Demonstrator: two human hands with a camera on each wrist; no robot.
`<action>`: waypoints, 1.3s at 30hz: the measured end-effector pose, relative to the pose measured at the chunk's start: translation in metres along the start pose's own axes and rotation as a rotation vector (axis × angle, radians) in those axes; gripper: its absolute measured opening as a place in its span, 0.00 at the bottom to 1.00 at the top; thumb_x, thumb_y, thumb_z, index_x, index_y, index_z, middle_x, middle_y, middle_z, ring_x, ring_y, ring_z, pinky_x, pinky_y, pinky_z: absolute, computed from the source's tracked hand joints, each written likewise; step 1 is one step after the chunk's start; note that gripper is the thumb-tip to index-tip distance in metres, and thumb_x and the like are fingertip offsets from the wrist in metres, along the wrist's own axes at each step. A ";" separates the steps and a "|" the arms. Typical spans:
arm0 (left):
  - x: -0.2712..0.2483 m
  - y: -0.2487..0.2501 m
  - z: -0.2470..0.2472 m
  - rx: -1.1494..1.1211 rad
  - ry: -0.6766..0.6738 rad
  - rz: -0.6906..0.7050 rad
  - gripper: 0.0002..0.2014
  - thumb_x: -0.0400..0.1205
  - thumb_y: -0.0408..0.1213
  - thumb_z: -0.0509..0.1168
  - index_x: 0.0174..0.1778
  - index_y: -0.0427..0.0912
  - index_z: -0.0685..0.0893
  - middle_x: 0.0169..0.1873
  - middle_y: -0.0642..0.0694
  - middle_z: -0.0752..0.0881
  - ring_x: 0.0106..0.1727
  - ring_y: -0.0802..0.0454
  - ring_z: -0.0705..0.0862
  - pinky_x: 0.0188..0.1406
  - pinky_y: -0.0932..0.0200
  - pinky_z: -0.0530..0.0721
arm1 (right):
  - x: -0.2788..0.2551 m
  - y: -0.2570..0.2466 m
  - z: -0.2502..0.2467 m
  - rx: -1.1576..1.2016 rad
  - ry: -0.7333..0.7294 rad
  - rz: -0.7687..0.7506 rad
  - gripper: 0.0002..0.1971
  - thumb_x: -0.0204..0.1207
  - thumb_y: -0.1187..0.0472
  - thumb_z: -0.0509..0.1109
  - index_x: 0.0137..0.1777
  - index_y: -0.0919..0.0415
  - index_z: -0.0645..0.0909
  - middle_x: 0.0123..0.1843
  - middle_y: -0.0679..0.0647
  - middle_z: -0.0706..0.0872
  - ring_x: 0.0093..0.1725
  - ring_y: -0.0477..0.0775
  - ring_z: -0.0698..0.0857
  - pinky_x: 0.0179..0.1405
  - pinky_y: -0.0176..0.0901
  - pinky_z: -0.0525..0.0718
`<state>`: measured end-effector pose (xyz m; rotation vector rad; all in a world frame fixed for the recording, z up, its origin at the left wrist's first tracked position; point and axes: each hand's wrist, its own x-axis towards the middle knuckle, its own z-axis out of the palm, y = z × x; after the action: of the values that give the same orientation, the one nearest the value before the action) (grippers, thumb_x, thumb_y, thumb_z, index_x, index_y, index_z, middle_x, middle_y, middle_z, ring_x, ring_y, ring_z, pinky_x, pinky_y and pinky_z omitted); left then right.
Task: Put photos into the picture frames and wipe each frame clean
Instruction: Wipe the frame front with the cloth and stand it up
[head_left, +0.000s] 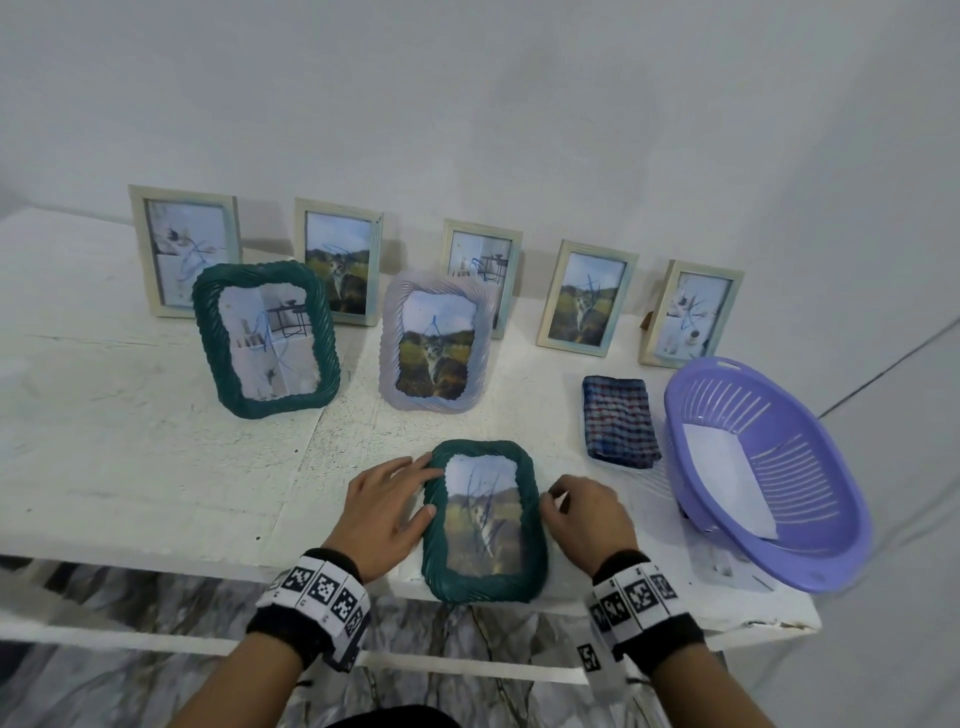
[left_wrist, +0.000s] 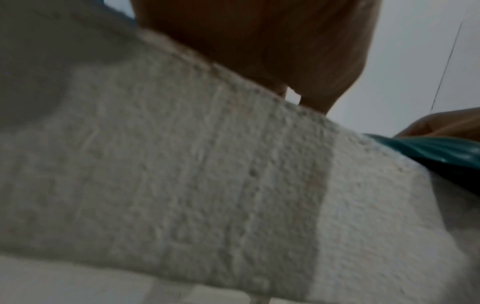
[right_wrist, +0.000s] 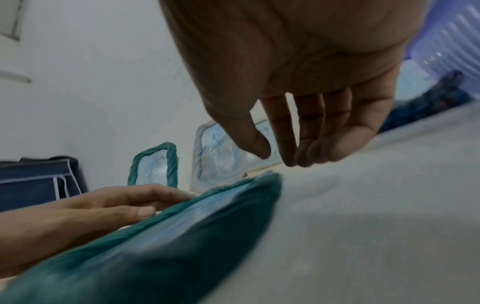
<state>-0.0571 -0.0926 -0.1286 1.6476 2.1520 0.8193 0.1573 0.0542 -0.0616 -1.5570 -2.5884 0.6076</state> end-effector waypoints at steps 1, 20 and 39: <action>0.000 0.000 0.001 0.002 0.007 0.000 0.26 0.79 0.61 0.48 0.73 0.62 0.72 0.78 0.62 0.67 0.77 0.59 0.62 0.69 0.59 0.54 | 0.008 0.000 -0.008 -0.017 0.066 -0.029 0.14 0.80 0.49 0.63 0.55 0.57 0.83 0.52 0.55 0.85 0.51 0.55 0.82 0.47 0.44 0.80; -0.002 0.000 0.002 0.076 0.055 0.039 0.25 0.81 0.63 0.45 0.74 0.64 0.70 0.78 0.64 0.66 0.77 0.62 0.61 0.70 0.62 0.53 | 0.118 0.030 -0.039 -0.268 0.103 0.171 0.17 0.77 0.63 0.65 0.66 0.65 0.75 0.68 0.63 0.74 0.66 0.69 0.73 0.58 0.56 0.78; -0.005 0.007 0.007 0.349 -0.027 0.055 0.24 0.87 0.56 0.45 0.78 0.58 0.70 0.78 0.49 0.71 0.73 0.45 0.72 0.71 0.46 0.62 | 0.011 -0.043 0.013 -0.298 -0.004 -0.282 0.15 0.73 0.49 0.69 0.54 0.56 0.82 0.55 0.62 0.76 0.53 0.67 0.76 0.40 0.58 0.81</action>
<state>-0.0467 -0.0945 -0.1305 1.8739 2.3420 0.4486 0.1122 0.0421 -0.0600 -1.2121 -2.9322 0.2087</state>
